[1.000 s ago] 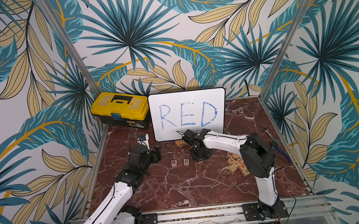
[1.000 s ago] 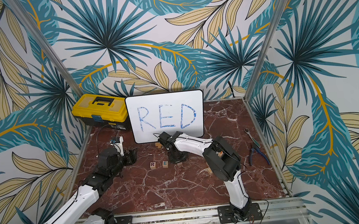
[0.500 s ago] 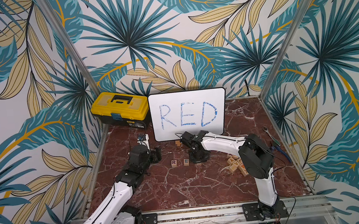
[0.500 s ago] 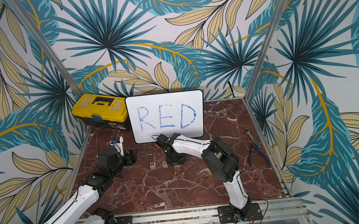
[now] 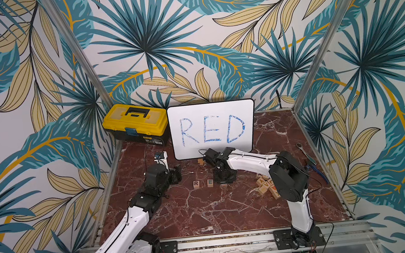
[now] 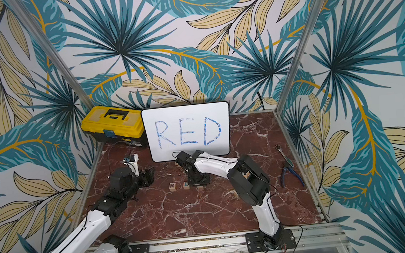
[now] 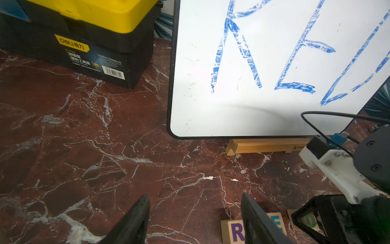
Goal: Assemble the uppercase word "red" with letter blocks
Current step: Adjust the letter block at the center of the board, then reset both arms
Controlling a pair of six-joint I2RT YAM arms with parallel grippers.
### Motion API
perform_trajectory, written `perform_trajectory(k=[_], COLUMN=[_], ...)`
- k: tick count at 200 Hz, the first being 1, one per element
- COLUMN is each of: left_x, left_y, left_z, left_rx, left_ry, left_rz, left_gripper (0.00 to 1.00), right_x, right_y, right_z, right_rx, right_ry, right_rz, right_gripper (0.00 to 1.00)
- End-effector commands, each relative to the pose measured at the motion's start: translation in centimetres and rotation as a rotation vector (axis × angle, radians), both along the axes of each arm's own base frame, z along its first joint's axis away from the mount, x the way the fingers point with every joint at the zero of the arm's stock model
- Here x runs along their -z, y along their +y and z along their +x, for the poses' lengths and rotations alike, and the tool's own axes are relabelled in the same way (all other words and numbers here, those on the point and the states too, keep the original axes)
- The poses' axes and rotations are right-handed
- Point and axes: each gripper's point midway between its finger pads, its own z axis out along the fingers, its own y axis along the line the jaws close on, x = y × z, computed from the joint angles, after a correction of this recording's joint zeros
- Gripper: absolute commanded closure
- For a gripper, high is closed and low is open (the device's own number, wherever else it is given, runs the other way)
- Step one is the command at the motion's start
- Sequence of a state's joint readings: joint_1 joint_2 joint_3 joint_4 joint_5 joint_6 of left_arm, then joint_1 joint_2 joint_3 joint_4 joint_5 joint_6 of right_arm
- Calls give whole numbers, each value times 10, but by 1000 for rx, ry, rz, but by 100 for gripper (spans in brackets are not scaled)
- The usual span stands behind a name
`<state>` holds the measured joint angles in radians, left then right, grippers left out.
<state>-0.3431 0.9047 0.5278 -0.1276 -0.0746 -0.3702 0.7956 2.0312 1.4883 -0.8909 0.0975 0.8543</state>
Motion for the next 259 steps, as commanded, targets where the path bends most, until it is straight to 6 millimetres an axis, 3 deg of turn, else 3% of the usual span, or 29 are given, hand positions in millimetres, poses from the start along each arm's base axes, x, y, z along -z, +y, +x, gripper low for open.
perform_trajectory(k=[1, 35, 101, 136, 179, 187, 206, 223, 233, 259], left_x=[5, 6, 5, 3, 0, -1, -4, -13, -19, -29], left_y=[4, 5, 6, 9, 16, 18, 30, 44, 53, 77], left_z=[-2, -2, -1, -1, 1, 1, 3, 6, 9, 17], left_rx=[-10, -13, -22, -30, -69, -83, -149, -223, -271, -395], left_ry=[9, 10, 7, -2, -15, -16, -34, -64, -93, -160], left_rz=[17, 20, 27, 27, 44, 49, 72, 110, 131, 169], left_gripper=[31, 31, 19, 19, 14, 9, 0, 0, 0, 0], right_x=[6, 3, -31, -36, -90, -105, -145, -183, -202, -230], right_y=[-6, -5, -5, 7, -1, -8, -35, -63, -79, -147], right_z=[-2, 0, 11, 1, 9, 14, 28, 39, 42, 52], right_rx=[14, -1, -71, -102, -152, -169, -186, -172, -165, -22], right_ry=[4, 2, -84, -79, -218, -272, -436, -584, -657, -780], right_rz=[-35, -34, -26, -2, 16, -2, -103, -192, -238, -282], right_gripper=[81, 77, 46, 44, 43, 41, 19, 1, 1, 1])
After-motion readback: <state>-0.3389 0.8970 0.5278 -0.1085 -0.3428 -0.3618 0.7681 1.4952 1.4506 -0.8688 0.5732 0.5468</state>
